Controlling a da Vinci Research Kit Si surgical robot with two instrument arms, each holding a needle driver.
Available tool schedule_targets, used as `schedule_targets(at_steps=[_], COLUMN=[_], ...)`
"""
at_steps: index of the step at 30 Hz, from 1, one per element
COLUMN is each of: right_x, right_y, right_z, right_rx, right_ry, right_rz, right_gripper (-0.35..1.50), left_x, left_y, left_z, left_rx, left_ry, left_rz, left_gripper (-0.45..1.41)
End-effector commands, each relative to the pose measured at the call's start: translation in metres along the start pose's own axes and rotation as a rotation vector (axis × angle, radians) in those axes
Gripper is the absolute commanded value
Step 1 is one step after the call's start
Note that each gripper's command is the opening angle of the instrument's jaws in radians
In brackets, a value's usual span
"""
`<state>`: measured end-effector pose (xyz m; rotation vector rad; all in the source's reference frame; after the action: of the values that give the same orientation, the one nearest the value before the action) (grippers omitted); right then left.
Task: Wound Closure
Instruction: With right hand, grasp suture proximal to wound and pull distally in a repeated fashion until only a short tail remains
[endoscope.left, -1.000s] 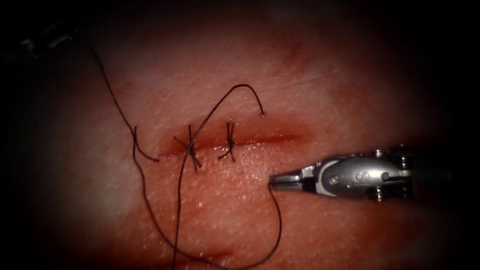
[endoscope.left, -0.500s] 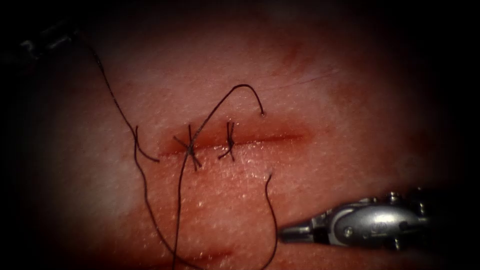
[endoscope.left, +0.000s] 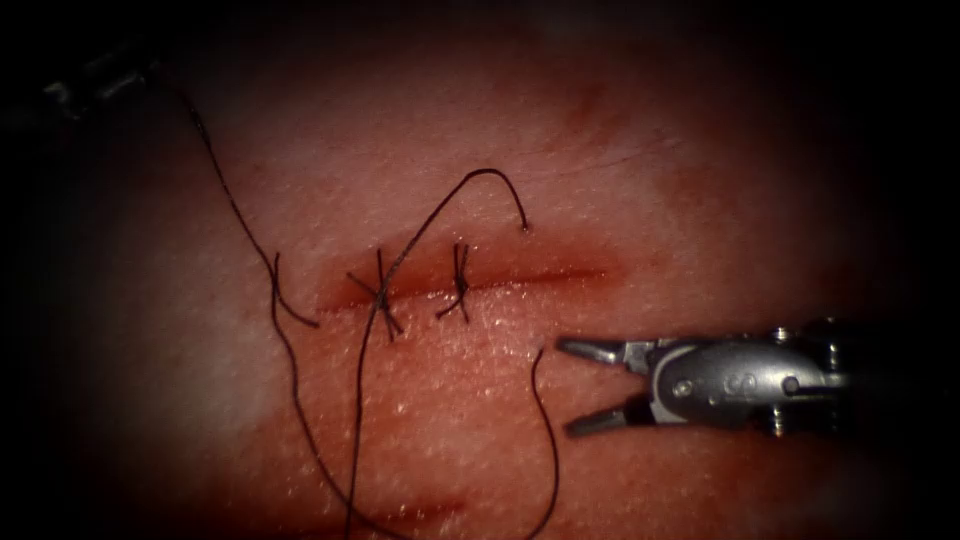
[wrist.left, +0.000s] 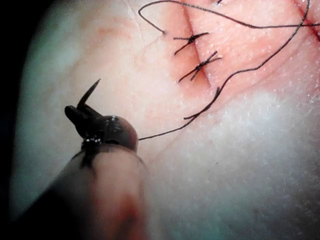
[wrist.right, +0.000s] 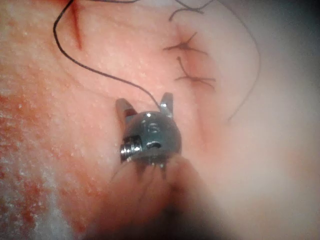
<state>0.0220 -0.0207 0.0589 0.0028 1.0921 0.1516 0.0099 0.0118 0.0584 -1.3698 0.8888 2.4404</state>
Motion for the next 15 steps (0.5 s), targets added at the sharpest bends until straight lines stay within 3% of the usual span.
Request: schedule_targets(at_steps=[1,6,8,9,10,11,12,15], right_x=[-0.0006,-0.0011,-0.0011,-0.0011,-0.0012,-0.0012,-0.0012,-0.0012], right_y=[0.0000,-0.0005,-0.0005,-0.0005,-0.0004,-0.0004,-0.0001,-0.0001], right_z=[0.0019,0.0038,0.0039,0.0039,0.0032,0.0032,0.0023,0.0011], right_rx=[0.006,0.026,0.042,0.042,0.091,0.091,0.119,0.111], right_ry=[0.003,-0.006,0.009,0.009,0.031,0.031,0.033,0.042], right_rz=[-0.007,-0.016,-0.016,-0.016,-0.019,-0.019,-0.021,0.004], right_gripper=[1.45,1.43,1.20,1.20,0.22,0.22,-0.35,-0.35], left_x=[-0.0001,-0.0001,-0.0001,-0.0001,-0.0001,-0.0001,-0.0001,-0.0001], left_y=[0.0000,0.0000,0.0000,0.0000,0.0000,0.0000,-0.0001,-0.0001], left_z=[0.0007,0.0007,0.0007,0.0007,0.0006,0.0006,0.0006,0.0006], left_rx=[0.001,0.001,0.001,0.001,0.001,0.001,0.001,0.001], left_ry=[0.002,0.002,0.002,0.002,0.002,0.002,0.002,0.002], left_rz=[0.001,-0.005,-0.005,-0.005,-0.005,-0.005,-0.005,-0.005], left_gripper=[-0.45,-0.45,-0.45,-0.45,-0.45,-0.45,-0.45,-0.45])
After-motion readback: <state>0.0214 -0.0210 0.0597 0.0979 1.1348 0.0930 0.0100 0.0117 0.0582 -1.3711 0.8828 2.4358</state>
